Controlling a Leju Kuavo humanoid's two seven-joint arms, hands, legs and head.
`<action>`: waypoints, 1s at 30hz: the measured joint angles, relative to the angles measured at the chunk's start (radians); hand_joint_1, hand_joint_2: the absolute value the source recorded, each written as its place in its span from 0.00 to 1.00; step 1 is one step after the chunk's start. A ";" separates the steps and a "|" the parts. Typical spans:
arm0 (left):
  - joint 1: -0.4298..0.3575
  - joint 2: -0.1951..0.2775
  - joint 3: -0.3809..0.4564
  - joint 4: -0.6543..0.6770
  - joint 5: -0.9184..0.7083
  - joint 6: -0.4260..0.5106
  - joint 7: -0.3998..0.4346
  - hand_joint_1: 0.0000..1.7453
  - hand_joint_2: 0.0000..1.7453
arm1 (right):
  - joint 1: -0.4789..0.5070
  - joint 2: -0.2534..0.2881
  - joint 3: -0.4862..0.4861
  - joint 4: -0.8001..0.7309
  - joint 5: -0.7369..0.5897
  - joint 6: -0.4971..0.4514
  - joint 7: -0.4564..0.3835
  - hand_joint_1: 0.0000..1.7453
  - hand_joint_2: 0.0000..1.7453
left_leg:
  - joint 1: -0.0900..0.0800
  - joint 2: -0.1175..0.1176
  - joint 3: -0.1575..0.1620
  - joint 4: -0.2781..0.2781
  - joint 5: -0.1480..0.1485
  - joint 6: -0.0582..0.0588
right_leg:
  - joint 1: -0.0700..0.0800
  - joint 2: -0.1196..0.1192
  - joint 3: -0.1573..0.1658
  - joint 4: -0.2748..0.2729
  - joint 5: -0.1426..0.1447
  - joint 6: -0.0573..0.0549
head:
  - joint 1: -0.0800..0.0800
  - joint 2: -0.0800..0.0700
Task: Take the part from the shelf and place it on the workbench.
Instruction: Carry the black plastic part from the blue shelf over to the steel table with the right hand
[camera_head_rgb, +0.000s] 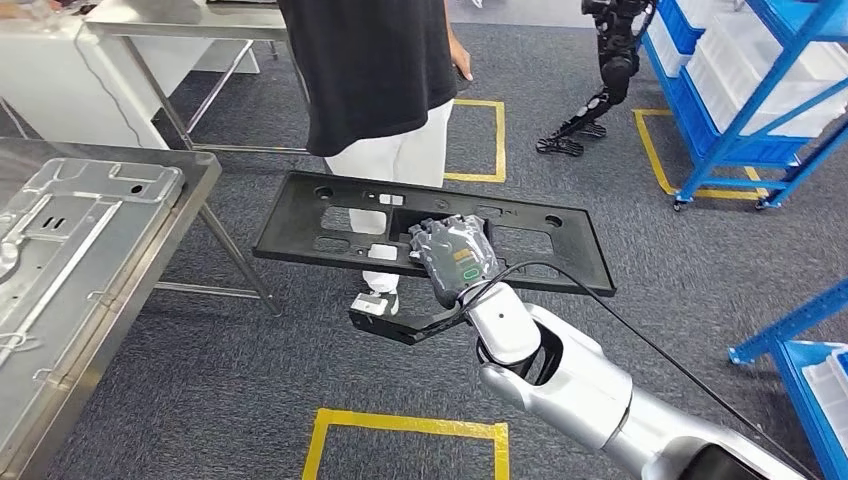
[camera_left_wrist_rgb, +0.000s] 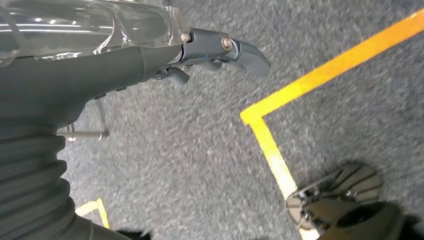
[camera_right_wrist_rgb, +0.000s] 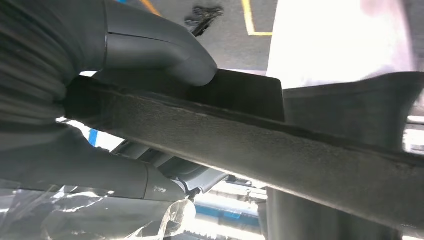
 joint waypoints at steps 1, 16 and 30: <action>-0.018 -0.003 -0.005 -0.006 -0.024 0.006 0.017 0.00 1.00 | 0.014 -0.014 -0.007 -0.009 0.007 0.015 0.020 1.00 1.00 | 0.000 -0.015 0.000 0.000 0.000 0.002 | 0.000 0.009 -0.036 0.069 -0.025 0.003 | 0.000 0.000; -0.037 -0.004 -0.014 -0.317 -0.322 0.172 0.253 0.00 1.00 | 0.136 -0.155 -0.113 -0.208 0.062 0.145 0.117 1.00 1.00 | 0.010 -0.009 -0.120 0.260 -0.134 -0.044 | -0.009 0.007 0.054 -0.159 0.109 -0.021 | -0.005 0.000; 0.036 0.030 0.163 -0.217 -0.225 0.013 -0.051 0.00 1.00 | 0.038 -0.079 -0.067 -0.137 0.004 0.030 -0.065 1.00 1.00 | -0.011 0.008 0.016 -0.007 -0.009 0.010 | 0.000 -0.019 0.024 -0.048 0.024 0.003 | -0.003 0.000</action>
